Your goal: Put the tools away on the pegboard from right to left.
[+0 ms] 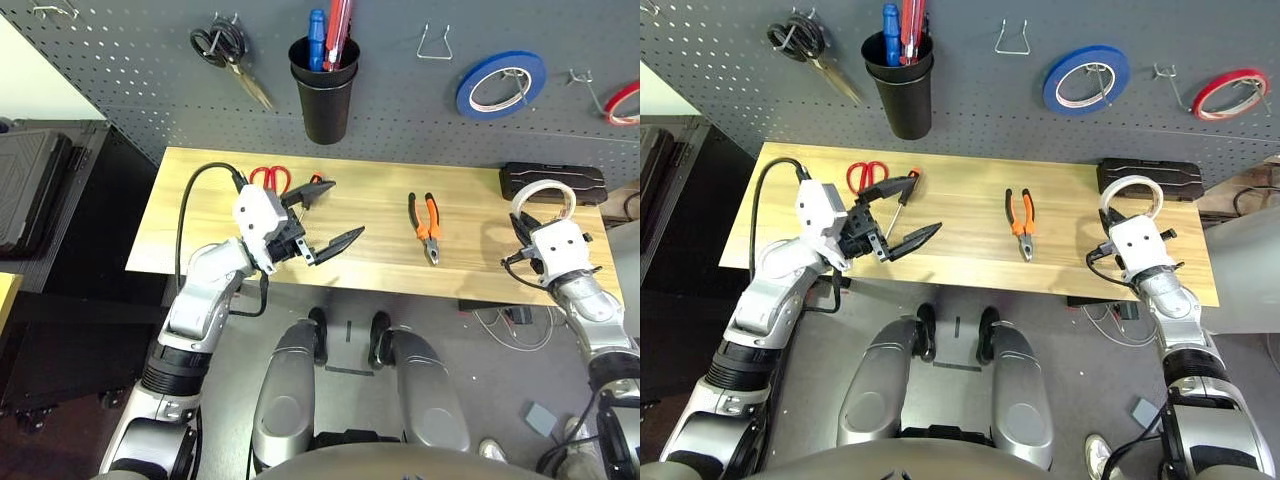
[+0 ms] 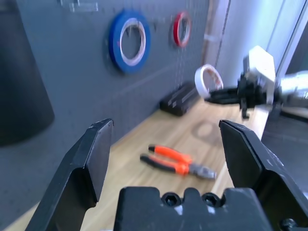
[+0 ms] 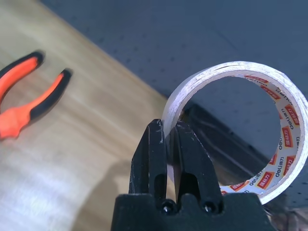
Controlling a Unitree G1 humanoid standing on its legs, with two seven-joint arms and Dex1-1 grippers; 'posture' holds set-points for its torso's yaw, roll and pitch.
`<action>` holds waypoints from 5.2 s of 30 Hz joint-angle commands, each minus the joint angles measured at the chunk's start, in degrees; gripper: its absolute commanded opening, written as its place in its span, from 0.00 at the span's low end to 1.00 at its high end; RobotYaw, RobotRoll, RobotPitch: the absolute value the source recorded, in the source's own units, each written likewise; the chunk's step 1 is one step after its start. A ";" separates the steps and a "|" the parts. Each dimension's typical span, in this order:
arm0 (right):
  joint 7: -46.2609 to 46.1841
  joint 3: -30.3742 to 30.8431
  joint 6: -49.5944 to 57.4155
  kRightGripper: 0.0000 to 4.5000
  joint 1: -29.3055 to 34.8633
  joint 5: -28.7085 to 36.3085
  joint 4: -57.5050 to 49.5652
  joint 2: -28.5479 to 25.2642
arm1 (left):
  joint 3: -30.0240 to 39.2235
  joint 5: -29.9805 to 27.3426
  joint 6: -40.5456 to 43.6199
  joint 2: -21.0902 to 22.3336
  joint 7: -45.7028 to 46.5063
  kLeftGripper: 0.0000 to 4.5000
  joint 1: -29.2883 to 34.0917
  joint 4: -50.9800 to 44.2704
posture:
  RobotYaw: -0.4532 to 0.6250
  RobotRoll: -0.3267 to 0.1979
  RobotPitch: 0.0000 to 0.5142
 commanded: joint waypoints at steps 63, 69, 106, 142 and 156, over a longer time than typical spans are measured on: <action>-0.99 0.72 -5.34 0.99 -10.03 -0.79 2.07 -0.79 | -5.96 3.07 -4.96 0.20 -3.82 1.00 0.19 1.90 | 0.55 0.62 0.47; 1.10 0.16 9.21 0.99 2.42 2.90 -11.40 1.96 | -7.74 6.44 -1.01 3.65 -3.47 1.00 1.54 1.40 | 0.54 0.62 0.51; -2.36 2.01 89.61 0.99 -10.38 11.33 -32.12 17.86 | -12.77 24.97 3.50 10.93 -2.36 1.00 -2.06 10.29 | 0.56 0.62 0.63; -5.95 3.70 84.72 0.62 -23.93 6.19 -4.72 20.66 | -13.54 29.85 2.53 10.73 -1.76 1.00 -6.34 17.47 | 0.58 0.62 0.75; 0.18 7.36 75.47 0.57 -15.51 4.70 -21.84 17.09 | -10.19 26.09 1.55 9.36 -0.59 1.00 -6.23 15.69 | 0.59 0.62 0.67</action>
